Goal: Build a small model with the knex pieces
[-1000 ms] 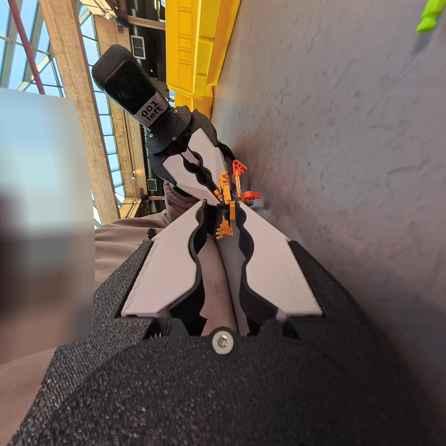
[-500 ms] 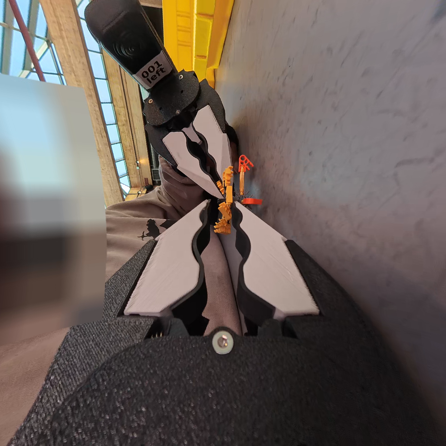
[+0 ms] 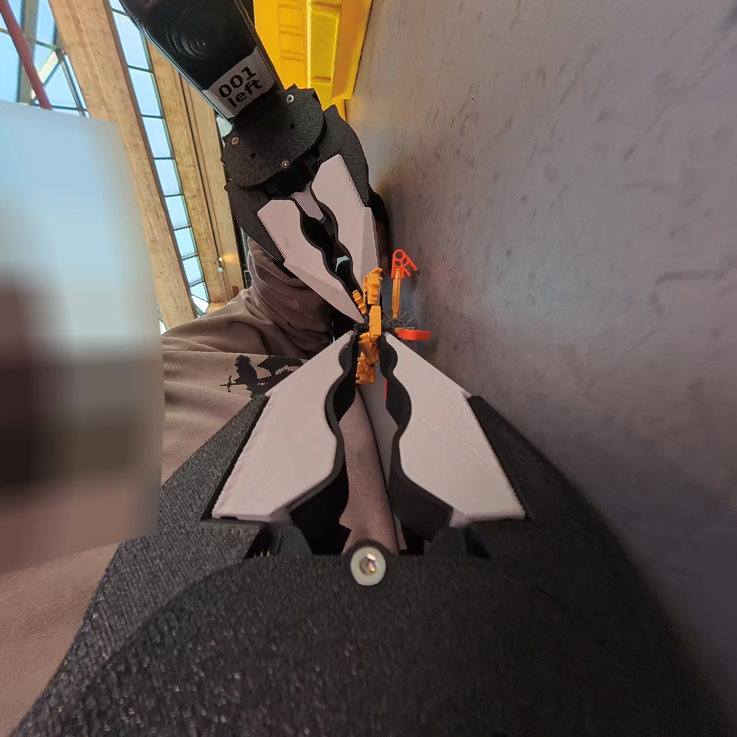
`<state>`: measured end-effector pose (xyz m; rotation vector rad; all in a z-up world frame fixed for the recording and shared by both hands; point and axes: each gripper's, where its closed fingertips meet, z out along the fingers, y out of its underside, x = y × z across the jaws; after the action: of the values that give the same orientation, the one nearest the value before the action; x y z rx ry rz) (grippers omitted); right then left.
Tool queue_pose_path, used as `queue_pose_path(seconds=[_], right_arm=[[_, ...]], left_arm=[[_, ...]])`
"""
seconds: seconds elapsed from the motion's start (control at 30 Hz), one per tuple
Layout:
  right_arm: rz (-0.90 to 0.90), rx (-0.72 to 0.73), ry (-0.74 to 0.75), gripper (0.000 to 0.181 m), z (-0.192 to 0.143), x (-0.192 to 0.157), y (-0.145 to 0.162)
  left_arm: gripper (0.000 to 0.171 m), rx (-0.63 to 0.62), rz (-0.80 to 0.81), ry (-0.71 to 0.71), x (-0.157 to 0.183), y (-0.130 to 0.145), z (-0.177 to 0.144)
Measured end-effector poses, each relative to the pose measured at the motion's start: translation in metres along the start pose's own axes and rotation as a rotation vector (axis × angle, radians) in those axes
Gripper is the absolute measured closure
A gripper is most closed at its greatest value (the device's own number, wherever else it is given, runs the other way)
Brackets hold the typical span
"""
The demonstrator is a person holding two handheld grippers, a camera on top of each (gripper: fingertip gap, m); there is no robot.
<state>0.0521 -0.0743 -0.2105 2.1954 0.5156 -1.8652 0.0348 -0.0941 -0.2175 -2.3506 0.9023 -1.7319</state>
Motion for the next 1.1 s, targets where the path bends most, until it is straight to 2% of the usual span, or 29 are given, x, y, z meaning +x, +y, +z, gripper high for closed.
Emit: queue_pose_path(seconds=[0.53, 0.77, 1.1], right_arm=[[-0.038, 0.011, 0.017, 0.177, -0.001, 0.001, -0.001], [-0.099, 0.075, 0.003, 0.178, -0.007, -0.005, -0.01], [-0.132, 0.115, -0.03, 0.181, -0.011, -0.012, -0.015]], left_arm=[[0.169, 0.053, 0.005, -0.047, -0.003, -0.004, -0.001], [0.168, 0.159, 0.061, -0.123, -0.003, -0.014, -0.004], [0.168, 0.261, 0.219, -0.293, 0.002, -0.021, -0.007]])
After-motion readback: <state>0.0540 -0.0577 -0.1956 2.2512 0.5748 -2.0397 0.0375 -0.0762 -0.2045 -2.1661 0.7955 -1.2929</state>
